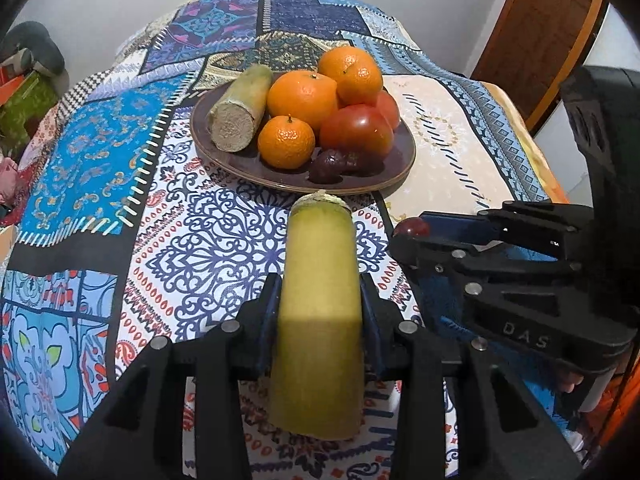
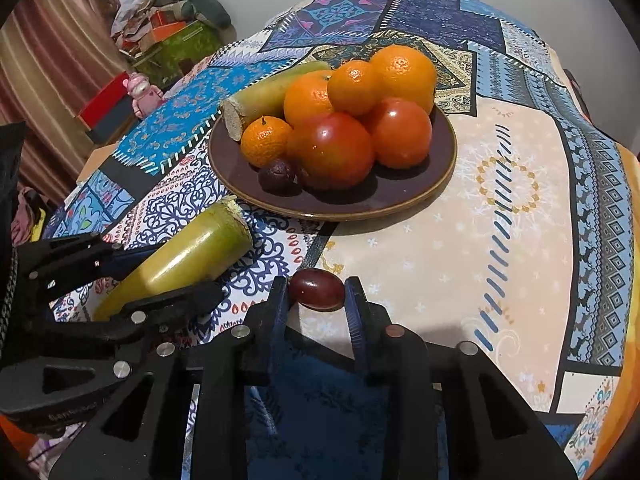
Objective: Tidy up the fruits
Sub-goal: 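Carry the zucchini toward the plate with the left gripper while the right gripper carries the date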
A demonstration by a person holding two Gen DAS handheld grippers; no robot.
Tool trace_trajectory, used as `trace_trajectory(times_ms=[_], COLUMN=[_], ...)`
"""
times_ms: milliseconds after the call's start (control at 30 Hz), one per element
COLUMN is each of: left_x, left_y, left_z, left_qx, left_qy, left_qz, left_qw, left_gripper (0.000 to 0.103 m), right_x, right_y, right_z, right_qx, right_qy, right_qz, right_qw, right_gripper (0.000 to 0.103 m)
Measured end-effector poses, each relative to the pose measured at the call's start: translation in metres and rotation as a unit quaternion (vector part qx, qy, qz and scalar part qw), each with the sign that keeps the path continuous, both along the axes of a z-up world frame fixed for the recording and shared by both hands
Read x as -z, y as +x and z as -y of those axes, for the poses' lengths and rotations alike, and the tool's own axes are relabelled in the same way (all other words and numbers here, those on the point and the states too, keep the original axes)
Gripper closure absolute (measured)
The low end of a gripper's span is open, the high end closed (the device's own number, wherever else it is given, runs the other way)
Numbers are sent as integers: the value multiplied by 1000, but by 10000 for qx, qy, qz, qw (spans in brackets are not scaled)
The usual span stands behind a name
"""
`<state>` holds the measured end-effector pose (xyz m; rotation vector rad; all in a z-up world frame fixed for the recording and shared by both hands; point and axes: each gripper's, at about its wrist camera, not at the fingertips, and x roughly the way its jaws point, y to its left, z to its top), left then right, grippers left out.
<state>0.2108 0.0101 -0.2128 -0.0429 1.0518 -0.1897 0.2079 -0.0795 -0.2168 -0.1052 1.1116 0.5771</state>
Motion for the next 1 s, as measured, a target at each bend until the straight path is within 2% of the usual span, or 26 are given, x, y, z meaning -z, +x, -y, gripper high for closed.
trace_trajectory(times_ms=[400,767,933,1000], left_x=[-11,-45,-42,-38], left_y=[-9,-10,-8,-10], left_z=[-17,-23,-19,-20], left_qx=[-214,-235,-24,25], left_qy=[-62,-79,45,70], left_qz=[102,580,393,286], left_qw=[9997,9980,9992,9996], left_gripper=[66,67,68,78], right_x=[-10,-39,-41,-39], right_y=[-3,-5,-5,-6], right_z=[5,15,15,16], right_qx=[71,190,176,163], right_qy=[30,230,274,260], right_qz=[232,533,546,519], right_qw=[9997,9981,9980,9982], right_gripper=[80,80,80,80])
